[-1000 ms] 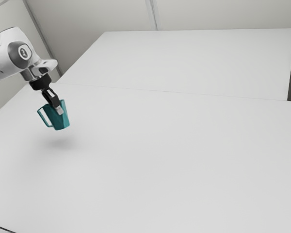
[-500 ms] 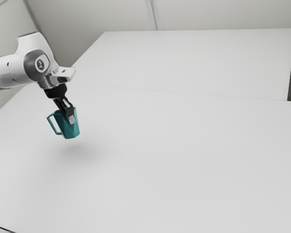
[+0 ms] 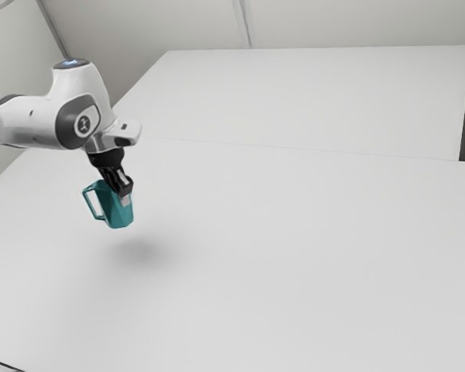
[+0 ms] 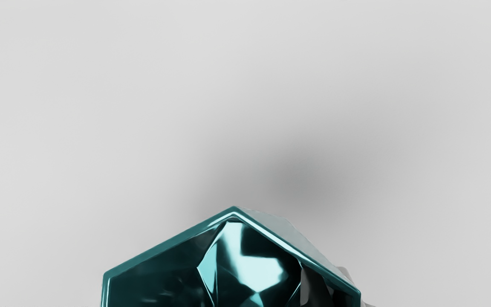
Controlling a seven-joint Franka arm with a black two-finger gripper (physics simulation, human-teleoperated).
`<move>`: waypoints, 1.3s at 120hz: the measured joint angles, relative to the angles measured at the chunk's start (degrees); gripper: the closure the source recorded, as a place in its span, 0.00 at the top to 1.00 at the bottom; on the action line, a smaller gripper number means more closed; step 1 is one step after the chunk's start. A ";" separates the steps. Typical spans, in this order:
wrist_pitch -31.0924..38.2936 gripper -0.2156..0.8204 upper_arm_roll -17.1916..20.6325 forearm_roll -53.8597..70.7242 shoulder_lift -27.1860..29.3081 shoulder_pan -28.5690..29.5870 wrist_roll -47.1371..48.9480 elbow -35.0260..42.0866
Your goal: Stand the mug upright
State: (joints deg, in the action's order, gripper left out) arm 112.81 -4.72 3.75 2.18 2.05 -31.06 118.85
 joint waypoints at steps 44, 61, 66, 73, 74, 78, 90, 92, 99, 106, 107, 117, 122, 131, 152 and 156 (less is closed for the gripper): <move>4.95 0.03 0.14 3.47 2.54 -2.45 9.34 7.46; 8.52 0.03 0.14 3.74 2.58 -2.86 12.30 10.40; 9.74 0.03 0.14 3.77 2.57 -3.09 13.05 11.09; 11.48 0.03 0.14 3.82 2.56 -3.26 14.02 12.10; 11.71 0.03 0.14 3.82 2.56 -3.27 14.15 12.23; 12.57 0.03 0.14 3.85 2.53 -3.28 14.67 12.62; 15.03 0.03 0.13 3.90 2.32 -3.45 16.06 13.60; 15.43 0.03 0.11 3.91 2.29 -3.55 16.27 13.76; 16.78 0.03 0.11 3.92 2.21 -3.77 16.97 14.17; 18.21 0.03 0.10 3.94 2.05 -3.87 17.61 14.57; 18.42 0.03 0.11 3.94 2.03 -3.87 17.70 14.63; 20.47 0.03 0.12 3.96 1.76 -3.92 18.52 15.15; 21.37 0.03 0.13 3.96 1.52 -3.96 18.89 15.32; 22.61 0.03 0.14 3.97 0.93 -4.18 19.50 15.43; 24.27 0.03 0.19 3.99 -0.50 -4.61 20.69 15.39; 24.45 0.03 0.20 3.99 -0.74 -4.65 20.88 15.38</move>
State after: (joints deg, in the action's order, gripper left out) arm 137.26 -4.52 7.73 1.44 -2.60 -10.18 134.24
